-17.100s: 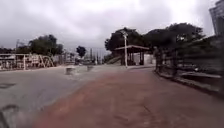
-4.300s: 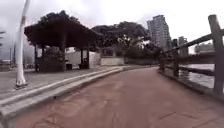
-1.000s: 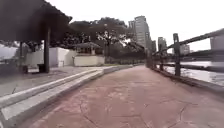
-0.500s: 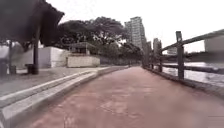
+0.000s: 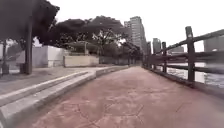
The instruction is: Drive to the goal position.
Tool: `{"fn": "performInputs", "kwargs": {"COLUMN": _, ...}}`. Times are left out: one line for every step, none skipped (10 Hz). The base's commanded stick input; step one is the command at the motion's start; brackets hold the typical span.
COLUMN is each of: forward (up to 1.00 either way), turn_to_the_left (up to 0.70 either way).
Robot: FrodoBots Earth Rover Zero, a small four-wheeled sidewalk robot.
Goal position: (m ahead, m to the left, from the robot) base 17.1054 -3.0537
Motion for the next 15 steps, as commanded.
{"fn": "performInputs", "kwargs": {"forward": 0.85, "turn_to_the_left": 0.00}}
{"fn": "performInputs", "kwargs": {"forward": 0.85, "turn_to_the_left": -0.07}}
{"fn": "performInputs", "kwargs": {"forward": 0.85, "turn_to_the_left": -0.34}}
{"fn": "performInputs", "kwargs": {"forward": 0.85, "turn_to_the_left": -0.34}}
{"fn": "performInputs", "kwargs": {"forward": 0.85, "turn_to_the_left": -0.33}}
{"fn": "performInputs", "kwargs": {"forward": 0.85, "turn_to_the_left": -0.16}}
{"fn": "performInputs", "kwargs": {"forward": 0.85, "turn_to_the_left": 0.00}}
{"fn": "performInputs", "kwargs": {"forward": 0.85, "turn_to_the_left": 0.00}}
{"fn": "performInputs", "kwargs": {"forward": 0.85, "turn_to_the_left": 0.00}}
{"fn": "performInputs", "kwargs": {"forward": 0.85, "turn_to_the_left": 0.00}}
{"fn": "performInputs", "kwargs": {"forward": 0.85, "turn_to_the_left": 0.00}}
{"fn": "performInputs", "kwargs": {"forward": 0.85, "turn_to_the_left": -0.27}}
{"fn": "performInputs", "kwargs": {"forward": 0.85, "turn_to_the_left": -0.34}}
{"fn": "performInputs", "kwargs": {"forward": 0.85, "turn_to_the_left": -0.12}}
{"fn": "performInputs", "kwargs": {"forward": 0.85, "turn_to_the_left": 0.00}}
